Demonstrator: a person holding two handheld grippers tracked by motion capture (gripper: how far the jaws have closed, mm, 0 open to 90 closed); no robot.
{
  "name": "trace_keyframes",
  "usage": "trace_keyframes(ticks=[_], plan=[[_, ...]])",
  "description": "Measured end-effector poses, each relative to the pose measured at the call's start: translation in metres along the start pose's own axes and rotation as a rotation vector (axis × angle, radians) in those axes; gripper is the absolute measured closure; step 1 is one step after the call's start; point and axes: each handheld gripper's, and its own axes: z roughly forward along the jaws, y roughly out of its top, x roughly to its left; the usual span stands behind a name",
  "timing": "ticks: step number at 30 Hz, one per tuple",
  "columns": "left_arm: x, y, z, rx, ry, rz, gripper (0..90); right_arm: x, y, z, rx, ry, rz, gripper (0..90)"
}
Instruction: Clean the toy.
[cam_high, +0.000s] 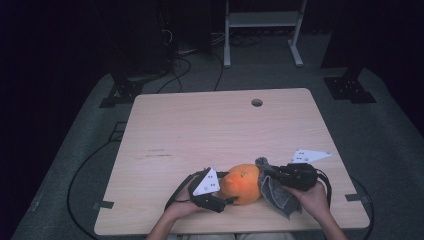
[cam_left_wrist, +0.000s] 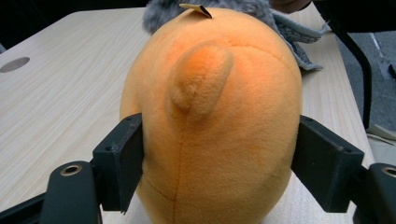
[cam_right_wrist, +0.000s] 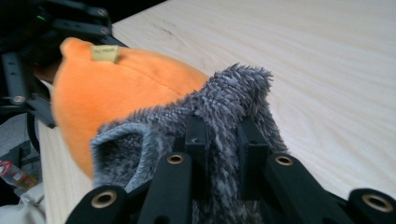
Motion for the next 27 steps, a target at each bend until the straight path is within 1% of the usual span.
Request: trace_keyframes(ticks=[2,3,4,5,6,7,8,9,11,13,15,17,19,20,22,23,24,25,27], plan=[[0.000,0.000,0.001,-0.007,0.001,-0.007,23.9,0.011,0.011,-0.007,-0.065,0.023,-0.029,77.2],[0.000,0.001,0.002,-0.009,0.002,-0.009,23.8,0.018,0.017,-0.008,-0.088,0.039,-0.056,77.2],[-0.001,0.001,0.002,-0.010,0.003,-0.010,23.5,0.028,0.023,-0.007,-0.097,0.058,-0.096,77.2],[-0.001,0.002,0.003,-0.008,0.003,-0.003,23.2,0.033,0.025,-0.005,-0.096,0.071,-0.118,77.2],[-0.002,0.002,0.003,-0.007,0.004,-0.001,22.9,0.038,0.026,0.000,-0.076,0.076,-0.143,77.1],[-0.002,0.002,0.003,0.000,0.004,0.005,22.4,0.040,0.024,0.006,-0.045,0.068,-0.164,77.2],[-0.002,0.002,0.004,0.005,0.009,0.005,20.7,0.040,0.022,0.009,-0.026,0.062,-0.172,77.3],[-0.002,0.002,0.004,-0.002,0.013,-0.007,18.4,0.034,0.017,0.012,-0.030,0.071,-0.149,77.4],[0.000,0.003,0.005,-0.010,0.015,-0.048,14.3,0.023,0.012,0.010,-0.044,0.078,-0.084,77.3],[0.001,0.003,0.007,-0.007,0.018,-0.062,11.7,0.016,0.006,0.005,-0.034,0.047,-0.058,77.3],[0.001,0.003,0.008,-0.013,0.010,-0.060,12.6,0.013,0.001,0.003,-0.033,0.044,-0.040,77.3],[0.000,0.002,0.009,-0.022,0.013,-0.064,14.2,0.012,0.000,0.002,-0.021,0.029,-0.047,77.3],[0.000,0.002,0.008,-0.034,0.018,-0.069,18.3,0.009,-0.001,0.001,-0.015,0.015,-0.045,77.3],[0.000,0.002,0.008,-0.041,0.027,-0.064,21.1,0.008,-0.002,0.001,-0.015,0.015,-0.034,77.3],[-0.001,0.005,0.007,-0.060,0.045,-0.062,26.8,0.008,0.000,-0.002,-0.013,-0.013,-0.037,77.3],[-0.001,0.007,0.006,-0.070,0.057,-0.062,28.7,0.009,0.002,-0.004,-0.022,-0.016,-0.044,77.2],[-0.001,0.009,0.005,-0.074,0.065,-0.064,30.1,0.012,0.006,-0.007,-0.043,-0.014,-0.059,77.2],[-0.002,0.013,0.005,-0.082,0.076,-0.059,31.1,0.016,0.010,-0.012,-0.070,0.001,-0.077,77.2],[-0.004,0.021,0.003,-0.078,0.089,-0.031,31.8,0.027,0.021,-0.019,-0.119,0.023,-0.121,77.3]])
